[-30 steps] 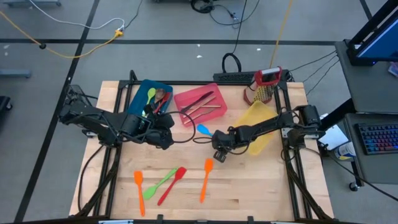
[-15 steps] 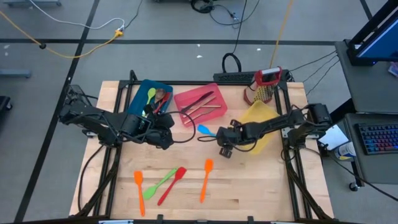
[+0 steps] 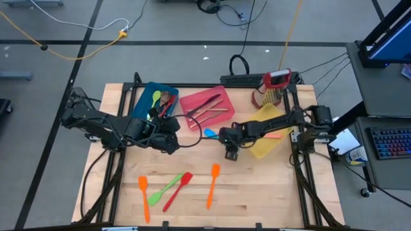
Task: Pick & Place Kitchen Items
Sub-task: Put the blue spatula into the yellow bin
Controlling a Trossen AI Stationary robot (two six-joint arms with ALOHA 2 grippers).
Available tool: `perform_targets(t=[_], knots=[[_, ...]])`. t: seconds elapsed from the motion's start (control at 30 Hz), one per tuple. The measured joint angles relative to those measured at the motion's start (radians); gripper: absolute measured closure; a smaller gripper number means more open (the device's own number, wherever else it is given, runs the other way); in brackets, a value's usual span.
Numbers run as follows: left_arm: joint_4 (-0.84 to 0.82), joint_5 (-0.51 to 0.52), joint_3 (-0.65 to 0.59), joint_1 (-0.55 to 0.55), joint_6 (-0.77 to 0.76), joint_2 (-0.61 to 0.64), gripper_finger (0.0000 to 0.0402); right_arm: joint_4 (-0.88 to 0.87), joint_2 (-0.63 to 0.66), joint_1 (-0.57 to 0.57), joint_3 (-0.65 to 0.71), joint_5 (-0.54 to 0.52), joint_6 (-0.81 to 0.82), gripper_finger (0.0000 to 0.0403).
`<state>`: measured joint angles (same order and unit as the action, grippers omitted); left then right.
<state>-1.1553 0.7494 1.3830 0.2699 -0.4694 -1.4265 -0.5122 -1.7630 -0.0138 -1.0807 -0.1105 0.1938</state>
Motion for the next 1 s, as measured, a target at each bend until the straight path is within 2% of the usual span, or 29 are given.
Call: perform_targets(t=[0.33,0.5,0.8,1.0], knots=[[0.000,0.000,0.000,0.000,0.016,0.000,0.0266,-0.312,0.003,-0.019,-0.206,-0.016,-0.130,0.0243],[0.000,0.000,0.000,0.000,0.019,0.000,0.0266,-0.301,0.003,-0.017,-0.221,0.058,-0.129,0.0244],[0.000,-0.014,0.000,0.000,0.014,0.000,0.0266,-0.306,-0.143,-0.016,-0.222,0.062,-0.219,0.0248],[0.000,-0.017,0.000,0.000,0.015,0.000,0.0266,-0.324,-0.183,-0.026,-0.227,0.091,-0.200,0.0248]])
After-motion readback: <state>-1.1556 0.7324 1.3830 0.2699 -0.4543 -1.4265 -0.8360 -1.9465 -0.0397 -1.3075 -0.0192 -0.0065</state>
